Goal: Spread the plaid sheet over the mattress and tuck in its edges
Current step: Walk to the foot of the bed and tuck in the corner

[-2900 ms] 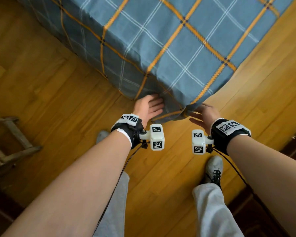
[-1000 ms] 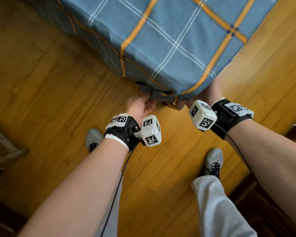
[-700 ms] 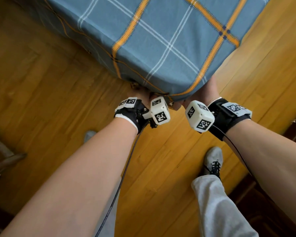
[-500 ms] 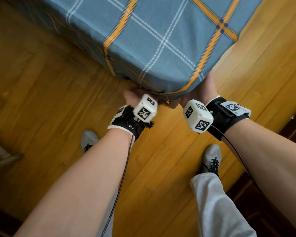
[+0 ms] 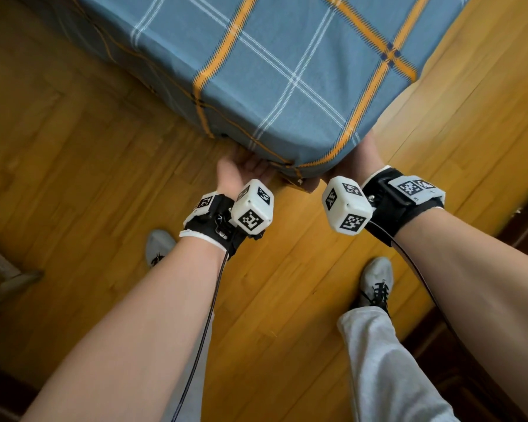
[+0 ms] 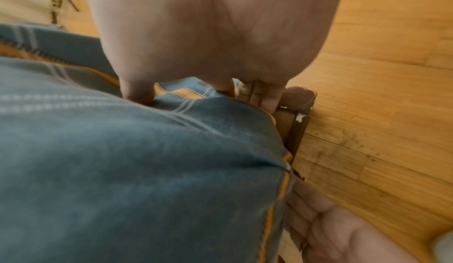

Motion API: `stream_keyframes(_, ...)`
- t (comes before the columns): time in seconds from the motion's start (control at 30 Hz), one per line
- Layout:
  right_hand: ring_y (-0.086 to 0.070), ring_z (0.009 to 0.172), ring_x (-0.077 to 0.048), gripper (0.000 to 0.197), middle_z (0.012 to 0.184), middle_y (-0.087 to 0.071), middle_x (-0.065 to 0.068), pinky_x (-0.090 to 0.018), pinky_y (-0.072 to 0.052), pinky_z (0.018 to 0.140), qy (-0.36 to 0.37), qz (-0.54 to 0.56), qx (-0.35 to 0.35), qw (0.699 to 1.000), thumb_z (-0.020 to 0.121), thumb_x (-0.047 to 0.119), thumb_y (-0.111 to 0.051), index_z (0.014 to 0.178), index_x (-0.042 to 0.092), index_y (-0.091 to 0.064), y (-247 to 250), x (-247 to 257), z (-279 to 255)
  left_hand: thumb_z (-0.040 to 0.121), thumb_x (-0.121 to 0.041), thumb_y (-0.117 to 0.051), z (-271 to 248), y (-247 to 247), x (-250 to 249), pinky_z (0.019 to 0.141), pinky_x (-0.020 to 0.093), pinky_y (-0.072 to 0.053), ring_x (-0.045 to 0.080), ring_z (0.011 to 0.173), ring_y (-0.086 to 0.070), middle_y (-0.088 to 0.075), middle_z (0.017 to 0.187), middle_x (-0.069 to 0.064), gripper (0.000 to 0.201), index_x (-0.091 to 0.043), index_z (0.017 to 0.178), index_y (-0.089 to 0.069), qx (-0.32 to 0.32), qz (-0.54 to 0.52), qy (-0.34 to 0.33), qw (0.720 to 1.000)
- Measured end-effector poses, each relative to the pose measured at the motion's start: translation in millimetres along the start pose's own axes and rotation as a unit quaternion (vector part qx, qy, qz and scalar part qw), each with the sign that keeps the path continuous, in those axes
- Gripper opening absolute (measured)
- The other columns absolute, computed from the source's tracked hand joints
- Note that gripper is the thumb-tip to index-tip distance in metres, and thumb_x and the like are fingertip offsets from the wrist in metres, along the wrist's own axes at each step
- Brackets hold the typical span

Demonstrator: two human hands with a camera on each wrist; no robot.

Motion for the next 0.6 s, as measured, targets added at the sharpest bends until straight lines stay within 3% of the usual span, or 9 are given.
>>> stream_keyframes(0.1, -0.057, 0.078, -0.018, 0.059, 0.087, -0.055, -0.002, -0.027, -0.049, 0.071, -0.015, 0.053, 0.03, 0.998, 0.083, 0.065, -0.054, 0.112, 0.014, -0.054, 8.2, -11.4, 0.8, 0.098, -0.022, -0.04, -12.5, -1.0, -4.2, 0.105, 0.05, -0.042, 0.034, 0.096, -0.062, -0.069, 0.088, 0.016, 0.029, -0.006, 0.092, -0.065, 0.011, 0.024, -0.002, 1.0)
stream_keyframes(0.2, -0.063, 0.087, -0.022, 0.07, 0.092, -0.06, -0.001, -0.027, -0.053, 0.078, -0.022, 0.086, 0.045, 0.995, 0.082, 0.058, -0.059, 0.132, 0.009, -0.049, 19.3, -24.1, -11.7, 0.098, -0.035, -0.044, -37.2, 1.3, 3.3, 0.103, 0.044, -0.044, 0.03, 0.109, -0.06, -0.062, 0.122, 0.017, 0.039, -0.004, 0.119, -0.058, 0.008, 0.078, 0.036, 0.996)
stream_keyframes(0.27, -0.07, 0.085, -0.03, 0.059, 0.089, -0.073, 0.005, -0.024, -0.05, 0.063, -0.028, 0.065, 0.043, 0.997, 0.091, 0.052, -0.051, 0.132, 0.01, -0.048, 23.7, -27.3, -30.4, 0.098, -0.043, -0.041, -59.6, 6.0, 6.2, 0.101, 0.044, -0.043, 0.03, 0.118, -0.057, -0.053, 0.134, 0.018, 0.054, -0.007, 0.138, -0.045, -0.007, 0.126, 0.049, 0.991)
stream_keyframes(0.33, -0.064, 0.07, -0.027, 0.035, 0.065, -0.07, 0.012, -0.024, -0.039, 0.052, -0.035, 0.012, 0.035, 0.999, 0.095, 0.049, -0.046, 0.109, 0.02, -0.056, 23.7, -30.3, -58.2, 0.097, -0.043, -0.043, -89.9, 8.0, -5.1, 0.097, 0.043, -0.046, 0.031, 0.117, -0.057, -0.05, 0.139, 0.018, 0.059, -0.008, 0.144, -0.039, -0.04, 0.169, 0.032, 0.984)
stream_keyframes(0.4, -0.048, 0.065, -0.018, 0.031, 0.051, -0.06, 0.005, -0.028, -0.038, 0.057, -0.029, -0.089, 0.018, 0.995, 0.094, 0.045, -0.05, 0.079, 0.018, -0.05, 30.9, -31.4, -85.2, 0.097, -0.042, -0.044, -127.9, 6.7, -28.9, 0.097, 0.042, -0.045, 0.033, 0.124, -0.053, -0.045, 0.145, 0.017, 0.06, -0.006, 0.144, -0.04, -0.065, 0.211, 0.002, 0.975)
stream_keyframes(0.43, -0.056, 0.08, -0.021, 0.03, 0.072, -0.069, -0.004, -0.031, -0.045, 0.068, -0.023, -0.136, 0.021, 0.99, 0.093, 0.042, -0.052, 0.084, 0.014, -0.056, 30.1, -25.9, -107.7, 0.097, -0.042, -0.044, -151.8, 3.6, -43.7, 0.098, 0.043, -0.042, 0.033, 0.127, -0.05, -0.044, 0.147, 0.016, 0.059, -0.006, 0.144, -0.041, -0.074, 0.238, -0.009, 0.969)
stream_keyframes(0.47, -0.059, 0.106, -0.029, 0.033, 0.107, -0.069, -0.013, -0.04, -0.048, 0.088, -0.017, -0.19, 0.024, 0.981, 0.093, 0.038, -0.053, 0.105, 0.009, -0.062, 25.3, -17.5, -134.2, 0.097, -0.043, -0.044, -179.4, -0.3, -59.2, 0.1, 0.044, -0.039, 0.032, 0.13, -0.048, -0.043, 0.147, 0.014, 0.059, -0.007, 0.144, -0.042, -0.078, 0.265, -0.017, 0.961)
stream_keyframes(0.5, -0.05, 0.126, -0.035, 0.042, 0.132, -0.057, -0.017, -0.045, -0.041, 0.102, -0.01, -0.249, 0.025, 0.968, 0.094, 0.032, -0.054, 0.125, 0.005, -0.058, 19.1, -6.2, -165.5, 0.096, -0.043, -0.045, -208.4, -4.6, -75.1, 0.103, 0.044, -0.036, 0.031, 0.131, -0.046, -0.043, 0.148, 0.013, 0.058, -0.009, 0.143, -0.043, -0.083, 0.3, -0.023, 0.95)
stream_keyframes(0.6, -0.045, 0.132, -0.036, 0.047, 0.141, -0.05, -0.019, -0.039, -0.038, 0.106, 0.072, -0.391, 0.041, 0.917, 0.096, 0.022, -0.056, 0.135, -0.002, -0.049, -14.6, 32.4, -254.6, 0.093, -0.041, -0.053, -295.8, -12.9, -135.0, 0.099, 0.039, -0.037, 0.027, 0.118, -0.052, -0.054, 0.129, 0.009, 0.054, -0.01, 0.136, -0.051, -0.114, 0.413, -0.078, 0.9)
Point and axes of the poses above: each hand's wrist, its own z-axis towards the middle knuckle, its own y-axis out of the back of the hand, x = y × z, the point moved 5 cm from there along z, towards the middle knuckle
